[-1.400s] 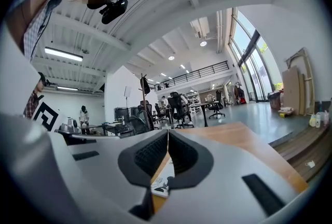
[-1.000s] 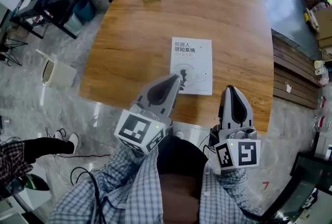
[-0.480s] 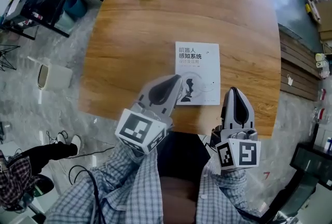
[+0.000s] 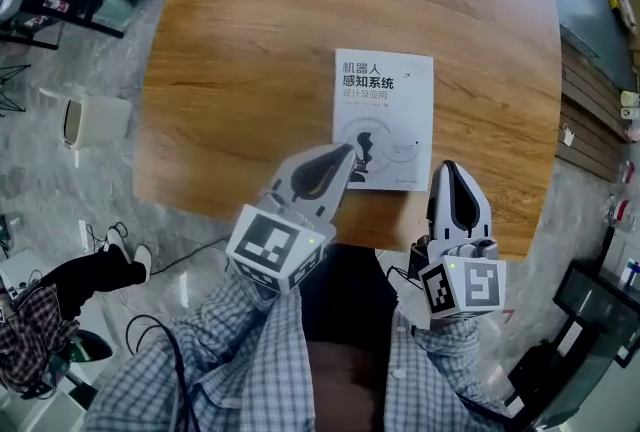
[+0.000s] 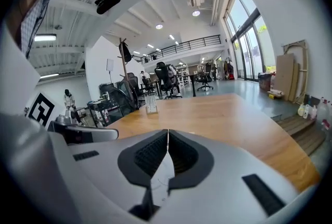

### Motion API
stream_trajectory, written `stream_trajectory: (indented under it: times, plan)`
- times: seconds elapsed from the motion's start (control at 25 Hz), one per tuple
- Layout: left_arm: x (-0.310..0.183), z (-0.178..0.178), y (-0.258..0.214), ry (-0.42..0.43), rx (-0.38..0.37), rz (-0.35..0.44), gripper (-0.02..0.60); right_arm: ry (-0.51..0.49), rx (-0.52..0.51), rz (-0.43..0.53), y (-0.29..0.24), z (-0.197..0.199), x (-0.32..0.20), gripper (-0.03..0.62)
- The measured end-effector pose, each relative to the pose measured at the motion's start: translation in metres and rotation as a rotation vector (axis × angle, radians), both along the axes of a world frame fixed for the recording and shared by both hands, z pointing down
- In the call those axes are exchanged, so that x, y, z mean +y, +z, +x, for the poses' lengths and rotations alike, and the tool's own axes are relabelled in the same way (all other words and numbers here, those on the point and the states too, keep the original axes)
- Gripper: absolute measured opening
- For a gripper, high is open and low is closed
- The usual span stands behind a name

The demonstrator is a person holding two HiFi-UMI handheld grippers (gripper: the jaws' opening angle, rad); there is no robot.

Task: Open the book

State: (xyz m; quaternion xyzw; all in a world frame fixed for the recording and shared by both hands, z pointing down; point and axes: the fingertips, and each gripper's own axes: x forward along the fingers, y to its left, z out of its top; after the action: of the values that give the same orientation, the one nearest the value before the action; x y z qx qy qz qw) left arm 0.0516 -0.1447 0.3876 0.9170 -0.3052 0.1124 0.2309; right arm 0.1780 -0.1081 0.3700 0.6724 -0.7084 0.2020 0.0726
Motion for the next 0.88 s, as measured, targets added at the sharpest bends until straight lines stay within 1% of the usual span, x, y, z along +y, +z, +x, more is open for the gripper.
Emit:
stream_trajectory:
  times: [0.24, 0.4, 0.64, 0.76, 0.84, 0.88]
  plan:
    - [0.009, 0.014, 0.041, -0.009, -0.041, -0.093, 0.008, -0.063, 0.023, -0.121, 0.046, 0.010, 0.004, 0.020]
    - [0.011, 0.026, 0.065, -0.015, -0.068, -0.132, 0.008, -0.097, 0.040, -0.208, 0.078, 0.023, 0.005, 0.021]
    - [0.016, 0.044, 0.086, -0.009, -0.089, -0.165, 0.008, -0.178, 0.021, -0.355, 0.123, 0.027, 0.017, 0.021]
    - [0.020, 0.051, 0.094, -0.003, -0.099, -0.182, 0.008, -0.194, -0.009, -0.412, 0.139, 0.027, 0.022, 0.023]
    - [0.022, 0.054, 0.101, -0.002, -0.109, -0.192, 0.008, -0.197, -0.057, -0.445, 0.147, 0.026, 0.025, 0.027]
    - [0.023, 0.055, 0.104, -0.002, -0.114, -0.198, 0.008, -0.199, -0.087, -0.458, 0.151, 0.025, 0.026, 0.040]
